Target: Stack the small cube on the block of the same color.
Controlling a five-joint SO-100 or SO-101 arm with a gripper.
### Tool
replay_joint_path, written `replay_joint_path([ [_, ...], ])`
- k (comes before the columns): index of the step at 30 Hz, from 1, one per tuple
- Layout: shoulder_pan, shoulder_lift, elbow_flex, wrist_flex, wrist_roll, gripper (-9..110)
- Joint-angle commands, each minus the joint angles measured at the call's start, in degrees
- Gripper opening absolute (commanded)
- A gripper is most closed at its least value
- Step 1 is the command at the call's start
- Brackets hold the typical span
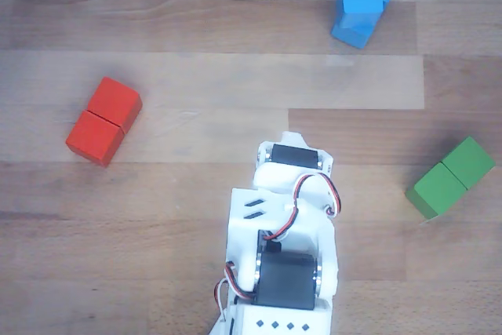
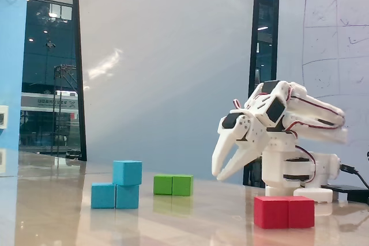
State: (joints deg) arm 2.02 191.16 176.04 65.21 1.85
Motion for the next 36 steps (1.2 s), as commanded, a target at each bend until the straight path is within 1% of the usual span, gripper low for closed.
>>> replay_joint_path([
  [1,0.44,6.42,0.09,3.69,0.26,1],
  [36,0.97,6.50,0.00,4.39,0.79,1],
])
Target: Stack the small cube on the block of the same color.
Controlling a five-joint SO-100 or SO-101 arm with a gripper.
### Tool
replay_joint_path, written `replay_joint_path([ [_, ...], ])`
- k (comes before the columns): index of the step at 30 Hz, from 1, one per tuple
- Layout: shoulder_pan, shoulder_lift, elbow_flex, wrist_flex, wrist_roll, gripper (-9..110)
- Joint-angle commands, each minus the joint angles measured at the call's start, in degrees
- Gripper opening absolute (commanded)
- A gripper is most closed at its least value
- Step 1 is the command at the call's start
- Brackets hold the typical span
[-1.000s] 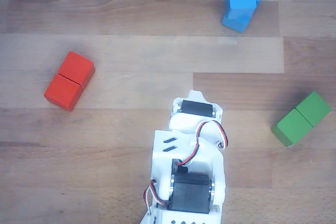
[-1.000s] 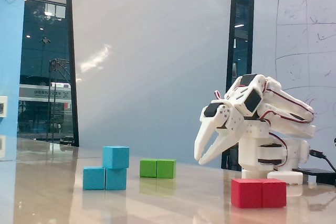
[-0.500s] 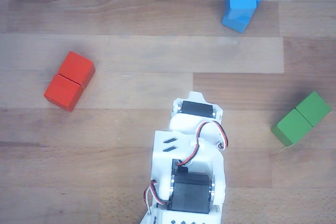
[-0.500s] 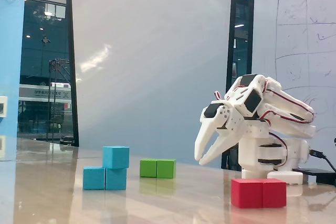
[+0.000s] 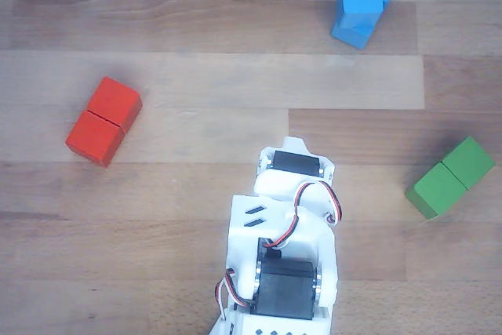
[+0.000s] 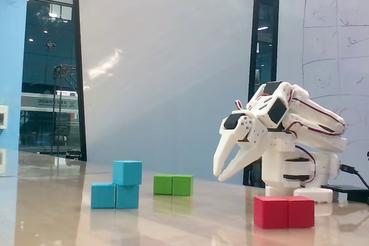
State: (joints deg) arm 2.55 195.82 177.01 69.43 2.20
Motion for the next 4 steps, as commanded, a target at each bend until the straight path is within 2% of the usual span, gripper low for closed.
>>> replay_joint_path([
  [1,0.44,1.85,-0.97,0.18,0.44,1],
  [4,0.44,1.85,-0.97,0.18,0.44,1],
])
